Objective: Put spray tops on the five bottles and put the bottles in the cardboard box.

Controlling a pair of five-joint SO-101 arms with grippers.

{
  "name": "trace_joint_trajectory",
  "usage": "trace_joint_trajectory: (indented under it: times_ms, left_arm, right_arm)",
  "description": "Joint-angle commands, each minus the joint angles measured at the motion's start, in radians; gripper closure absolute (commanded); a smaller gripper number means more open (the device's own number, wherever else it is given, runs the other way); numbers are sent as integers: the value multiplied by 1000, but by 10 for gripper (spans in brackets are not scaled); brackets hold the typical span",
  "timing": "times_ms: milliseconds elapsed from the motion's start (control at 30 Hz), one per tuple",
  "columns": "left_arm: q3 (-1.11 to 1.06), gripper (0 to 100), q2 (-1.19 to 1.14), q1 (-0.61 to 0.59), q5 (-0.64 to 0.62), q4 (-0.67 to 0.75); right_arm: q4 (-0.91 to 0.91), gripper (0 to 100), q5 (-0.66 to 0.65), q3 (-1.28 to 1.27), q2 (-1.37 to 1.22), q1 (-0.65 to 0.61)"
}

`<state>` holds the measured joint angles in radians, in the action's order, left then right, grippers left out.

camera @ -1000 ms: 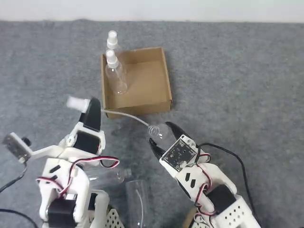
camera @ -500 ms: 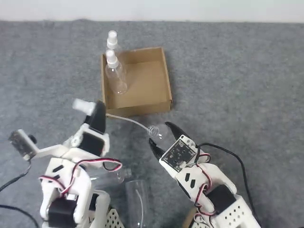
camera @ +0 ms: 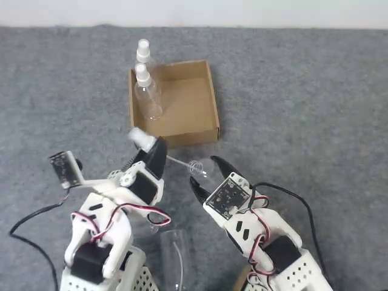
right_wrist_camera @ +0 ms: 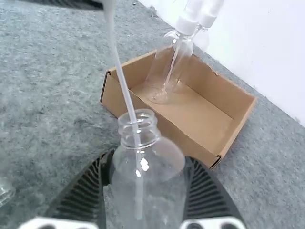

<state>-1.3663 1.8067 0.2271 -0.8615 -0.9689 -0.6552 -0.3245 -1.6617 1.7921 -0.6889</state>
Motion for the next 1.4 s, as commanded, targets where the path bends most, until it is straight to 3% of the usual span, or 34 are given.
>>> trace_joint_trajectory:
  times_ms: [0, 567, 933, 1167, 1367]
  left_arm:
    - [-4, 988, 20, 52, 44, 41]
    - [-77, 983, 20, 256, 133, 46]
    - [-67, 716, 20, 258, 132, -2]
    - [22, 702, 20, 252, 132, -100]
    - [64, 702, 20, 163, 130, -112]
  right_arm:
    - [24, 991, -9, -20, 22, -4]
    - [10, 991, -9, -20, 22, -4]
    - [10, 991, -9, -20, 22, -4]
    - [10, 991, -9, -20, 22, -4]
    - [10, 991, -11, -20, 22, -4]
